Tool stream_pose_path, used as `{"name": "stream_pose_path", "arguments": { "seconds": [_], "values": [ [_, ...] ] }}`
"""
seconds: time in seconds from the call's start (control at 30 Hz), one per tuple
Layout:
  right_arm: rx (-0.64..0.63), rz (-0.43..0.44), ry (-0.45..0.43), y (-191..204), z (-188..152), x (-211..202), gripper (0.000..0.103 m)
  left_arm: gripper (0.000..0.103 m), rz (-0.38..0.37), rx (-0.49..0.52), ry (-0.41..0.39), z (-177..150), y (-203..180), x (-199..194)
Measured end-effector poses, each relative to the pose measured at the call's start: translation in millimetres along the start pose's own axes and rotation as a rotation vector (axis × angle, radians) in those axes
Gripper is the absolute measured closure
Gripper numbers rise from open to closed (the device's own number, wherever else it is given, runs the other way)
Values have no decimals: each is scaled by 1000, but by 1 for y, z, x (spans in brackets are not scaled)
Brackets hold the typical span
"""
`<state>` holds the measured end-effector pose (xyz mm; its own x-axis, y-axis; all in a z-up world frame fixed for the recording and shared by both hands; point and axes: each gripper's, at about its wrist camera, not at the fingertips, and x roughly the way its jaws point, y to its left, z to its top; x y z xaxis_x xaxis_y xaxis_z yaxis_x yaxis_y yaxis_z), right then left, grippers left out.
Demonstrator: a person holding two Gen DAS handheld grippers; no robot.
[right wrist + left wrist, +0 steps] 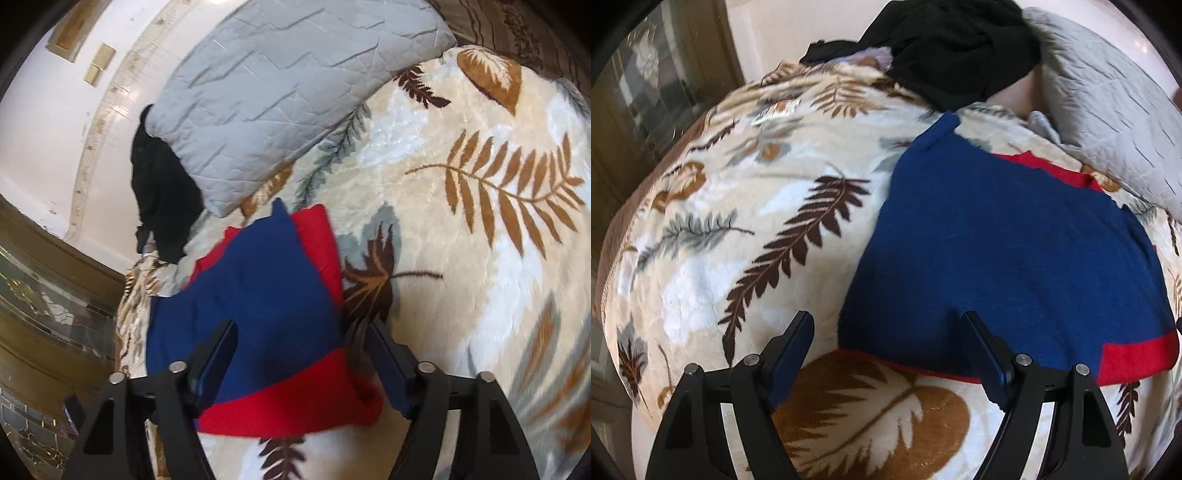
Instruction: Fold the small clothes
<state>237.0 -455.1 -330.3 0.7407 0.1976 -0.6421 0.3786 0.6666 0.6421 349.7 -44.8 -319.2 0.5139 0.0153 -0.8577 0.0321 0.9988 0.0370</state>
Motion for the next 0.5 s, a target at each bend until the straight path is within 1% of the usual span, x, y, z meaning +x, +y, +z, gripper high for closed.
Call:
{"name": "stream_pose_path", "arguments": {
  "seconds": [0.07, 0.13, 0.2, 0.23, 0.3, 0.33, 0.4, 0.43, 0.5],
  "values": [
    [-36, -9, 4, 2, 8, 10, 31, 21, -3, -5, 11, 1, 1, 3],
    [-56, -21, 34, 2, 14, 21, 37, 21, -2, 5, 7, 1, 0, 4],
    [-44, -17, 100, -1, 13, 32, 49, 21, 5, 22, -5, 2, -2, 2],
    [-43, -16, 121, -1, 11, 34, 52, 21, 7, 24, -8, 3, -1, 2],
    [-88, -40, 131, 3, 8, 33, 66, 21, 6, 21, -10, 4, 0, 2],
    [-105, -45, 132, 5, 6, 32, 67, 21, 3, 18, -9, 4, 1, 2],
    [-114, -37, 160, 5, 1, 33, 89, 21, 2, 17, -11, 6, 2, 3],
    [-121, -37, 171, 5, -2, 33, 94, 21, 4, 17, -13, 6, 3, 2],
    [-163, -41, 162, 12, -8, 26, 95, 21, 11, 13, -18, 6, 7, 2]
  ]
}}
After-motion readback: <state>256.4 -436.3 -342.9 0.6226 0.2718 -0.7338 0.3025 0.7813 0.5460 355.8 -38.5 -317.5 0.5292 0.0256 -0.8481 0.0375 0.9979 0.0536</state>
